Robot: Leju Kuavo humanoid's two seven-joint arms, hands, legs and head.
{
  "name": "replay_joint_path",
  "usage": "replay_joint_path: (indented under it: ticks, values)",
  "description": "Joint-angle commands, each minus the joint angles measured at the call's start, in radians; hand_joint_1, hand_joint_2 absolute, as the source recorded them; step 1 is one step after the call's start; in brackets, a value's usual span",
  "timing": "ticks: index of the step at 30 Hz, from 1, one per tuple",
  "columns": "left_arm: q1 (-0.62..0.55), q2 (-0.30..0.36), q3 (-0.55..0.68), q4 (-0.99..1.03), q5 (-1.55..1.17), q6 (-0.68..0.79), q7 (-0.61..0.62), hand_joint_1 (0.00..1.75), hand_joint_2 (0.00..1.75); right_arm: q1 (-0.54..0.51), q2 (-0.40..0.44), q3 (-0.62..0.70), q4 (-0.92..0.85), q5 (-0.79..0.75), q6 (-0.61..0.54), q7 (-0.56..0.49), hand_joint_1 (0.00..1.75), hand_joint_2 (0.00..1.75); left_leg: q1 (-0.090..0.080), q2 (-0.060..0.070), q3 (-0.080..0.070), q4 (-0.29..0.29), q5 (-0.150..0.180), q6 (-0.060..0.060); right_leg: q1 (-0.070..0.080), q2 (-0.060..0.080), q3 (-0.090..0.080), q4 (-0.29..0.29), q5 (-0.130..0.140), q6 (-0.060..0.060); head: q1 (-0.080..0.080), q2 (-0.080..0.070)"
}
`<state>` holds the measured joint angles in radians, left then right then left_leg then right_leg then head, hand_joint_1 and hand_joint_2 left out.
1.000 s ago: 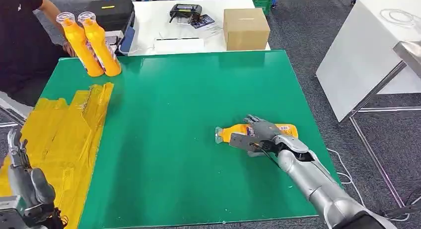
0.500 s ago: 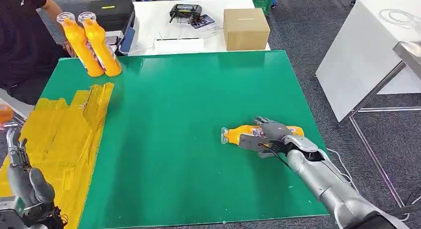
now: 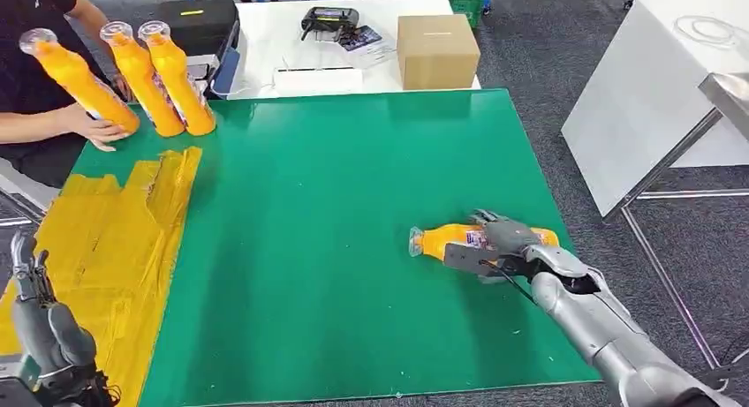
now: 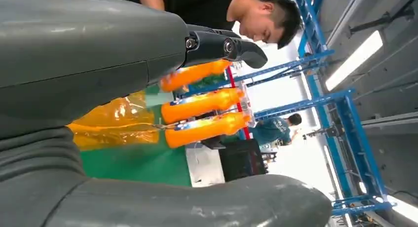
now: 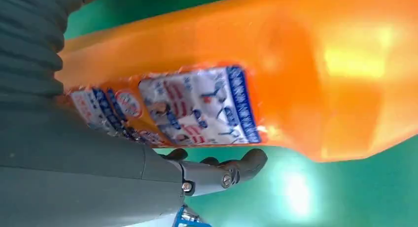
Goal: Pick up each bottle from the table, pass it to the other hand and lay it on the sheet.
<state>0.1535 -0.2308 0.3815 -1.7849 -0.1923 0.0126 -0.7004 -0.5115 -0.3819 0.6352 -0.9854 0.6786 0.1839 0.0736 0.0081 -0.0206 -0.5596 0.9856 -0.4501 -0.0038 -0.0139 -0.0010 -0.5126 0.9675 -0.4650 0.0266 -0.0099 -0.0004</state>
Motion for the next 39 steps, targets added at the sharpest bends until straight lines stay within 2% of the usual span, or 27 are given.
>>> replay_joint_path:
  ticks: [1,2,8,17,29,39]
  values:
    - [-0.010,0.010,0.011,0.036,0.004,-0.003,0.002,0.00,0.00,-0.012,-0.015,-0.001,-0.022,-0.004,-0.001,0.003,0.00,1.75,0.001,0.004,0.001,0.001,-0.001,0.000,0.001,0.002,0.001,-0.001,0.000,-0.002,0.000,0.000]
    - [-0.010,0.010,0.011,0.036,0.004,-0.003,0.002,0.00,0.00,-0.012,-0.015,-0.001,-0.022,-0.004,-0.001,0.003,0.00,1.75,0.000,0.001,0.000,0.000,0.000,0.000,0.000,0.000,0.000,0.000,0.000,-0.001,0.000,0.000]
    - [-0.011,0.008,0.015,0.036,0.008,-0.008,0.002,0.00,0.00,-0.008,-0.019,-0.003,-0.033,0.001,0.003,0.010,0.00,1.75,0.000,0.002,0.001,0.000,0.000,0.000,0.000,0.001,0.000,0.000,0.000,-0.001,0.000,0.000]
    - [0.026,-0.001,0.034,-0.007,0.028,-0.008,0.002,0.00,0.00,0.069,-0.041,-0.086,-0.203,-0.022,-0.016,0.005,0.00,1.75,0.001,0.004,0.001,0.001,-0.002,0.000,0.001,0.002,0.001,0.000,-0.001,-0.001,0.000,0.000]
    - [0.016,0.000,0.037,-0.002,0.031,-0.011,0.002,0.00,0.00,0.067,-0.055,-0.082,-0.202,-0.018,0.006,0.008,0.00,1.75,0.000,0.002,0.000,0.000,0.000,0.000,0.000,0.000,0.000,0.000,0.000,-0.001,0.000,0.000]
    - [0.017,0.001,0.045,-0.001,0.042,-0.014,0.002,0.00,0.00,0.097,-0.112,-0.098,-0.268,-0.027,0.021,0.010,0.00,1.75,0.000,0.002,0.000,0.000,-0.001,0.000,0.001,0.000,0.000,0.000,0.000,-0.001,0.000,0.000]
